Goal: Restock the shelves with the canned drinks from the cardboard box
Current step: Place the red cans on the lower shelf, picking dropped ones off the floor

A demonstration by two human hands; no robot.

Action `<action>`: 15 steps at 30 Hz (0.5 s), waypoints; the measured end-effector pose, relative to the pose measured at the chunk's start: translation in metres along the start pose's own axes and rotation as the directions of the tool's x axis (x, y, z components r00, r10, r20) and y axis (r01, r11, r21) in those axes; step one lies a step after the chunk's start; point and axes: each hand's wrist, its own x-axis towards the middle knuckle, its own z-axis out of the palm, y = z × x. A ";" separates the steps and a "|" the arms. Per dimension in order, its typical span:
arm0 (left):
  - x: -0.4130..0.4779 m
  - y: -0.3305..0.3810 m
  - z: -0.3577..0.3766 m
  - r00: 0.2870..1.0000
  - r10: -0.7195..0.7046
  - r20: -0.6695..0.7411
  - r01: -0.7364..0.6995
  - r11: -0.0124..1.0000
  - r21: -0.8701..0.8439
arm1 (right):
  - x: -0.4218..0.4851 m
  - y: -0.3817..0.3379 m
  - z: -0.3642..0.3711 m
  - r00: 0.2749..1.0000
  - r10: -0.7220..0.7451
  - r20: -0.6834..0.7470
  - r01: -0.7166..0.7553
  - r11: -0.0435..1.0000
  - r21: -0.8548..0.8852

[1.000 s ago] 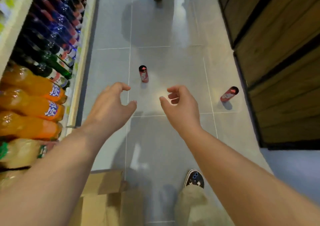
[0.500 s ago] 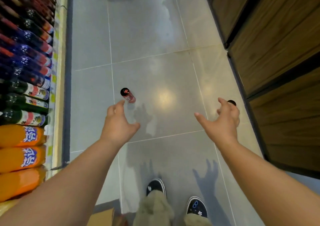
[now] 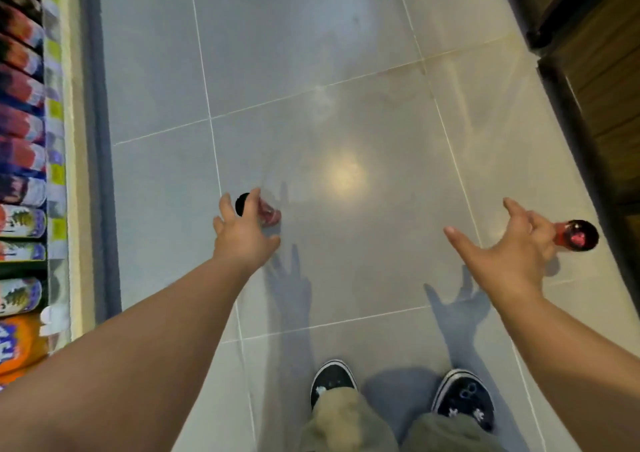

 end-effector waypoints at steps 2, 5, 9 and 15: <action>0.031 -0.012 0.020 0.999 -0.039 0.007 0.039 0.999 0.001 | 0.014 0.001 0.033 0.999 -0.039 0.032 0.039 0.999 0.004; 0.068 -0.025 0.047 0.998 -0.061 0.006 0.061 0.998 0.022 | 0.027 0.005 0.074 0.996 -0.056 0.067 0.055 0.998 0.011; 0.099 -0.041 0.070 0.999 -0.031 -0.029 0.030 0.999 -0.030 | 0.034 0.011 0.110 0.992 -0.075 0.102 0.072 0.997 0.038; 0.112 -0.036 0.071 0.994 0.055 -0.095 -0.063 0.994 -0.086 | 0.035 0.023 0.124 0.988 -0.082 0.133 0.075 0.995 0.058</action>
